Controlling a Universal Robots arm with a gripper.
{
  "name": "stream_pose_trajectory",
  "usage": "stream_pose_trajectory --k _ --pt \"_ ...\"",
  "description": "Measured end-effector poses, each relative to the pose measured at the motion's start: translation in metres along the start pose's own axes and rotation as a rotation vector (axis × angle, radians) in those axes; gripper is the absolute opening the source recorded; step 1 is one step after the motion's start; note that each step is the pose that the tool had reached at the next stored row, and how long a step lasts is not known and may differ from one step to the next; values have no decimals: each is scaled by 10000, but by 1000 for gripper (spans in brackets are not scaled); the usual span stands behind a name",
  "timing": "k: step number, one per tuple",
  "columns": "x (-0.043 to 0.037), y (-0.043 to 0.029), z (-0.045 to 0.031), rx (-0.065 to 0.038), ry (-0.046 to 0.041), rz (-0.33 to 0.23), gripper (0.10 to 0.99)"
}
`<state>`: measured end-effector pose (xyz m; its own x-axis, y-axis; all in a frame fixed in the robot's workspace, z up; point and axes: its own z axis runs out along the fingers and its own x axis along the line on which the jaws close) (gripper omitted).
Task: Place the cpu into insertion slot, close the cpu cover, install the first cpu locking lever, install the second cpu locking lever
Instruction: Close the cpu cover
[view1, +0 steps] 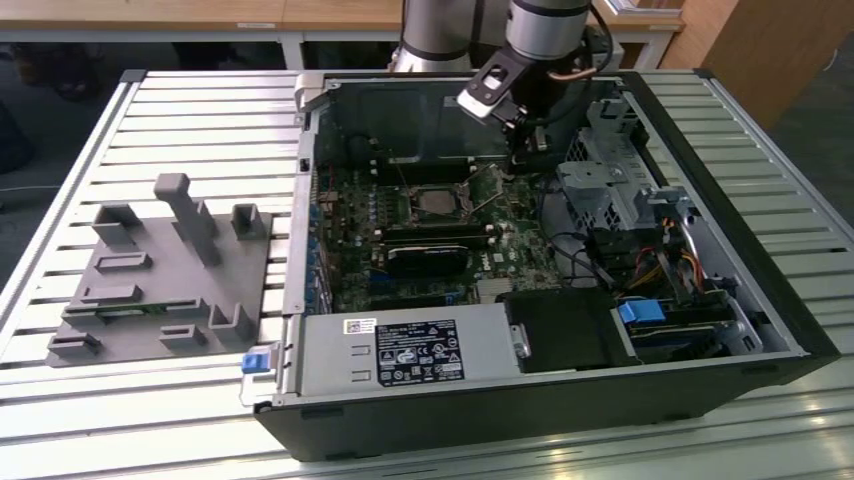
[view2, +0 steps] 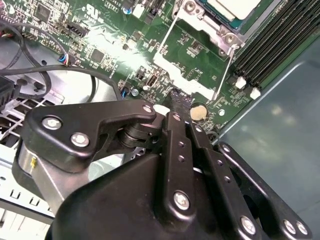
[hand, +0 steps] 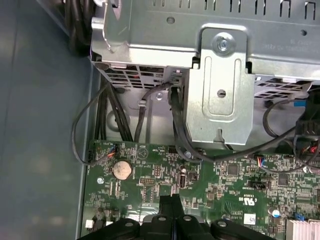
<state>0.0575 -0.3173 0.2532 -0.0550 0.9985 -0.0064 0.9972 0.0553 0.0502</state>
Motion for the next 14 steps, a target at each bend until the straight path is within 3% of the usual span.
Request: stream_pose_trajectory --k 14 --pt "-2 31 92 85 2 -1 110"
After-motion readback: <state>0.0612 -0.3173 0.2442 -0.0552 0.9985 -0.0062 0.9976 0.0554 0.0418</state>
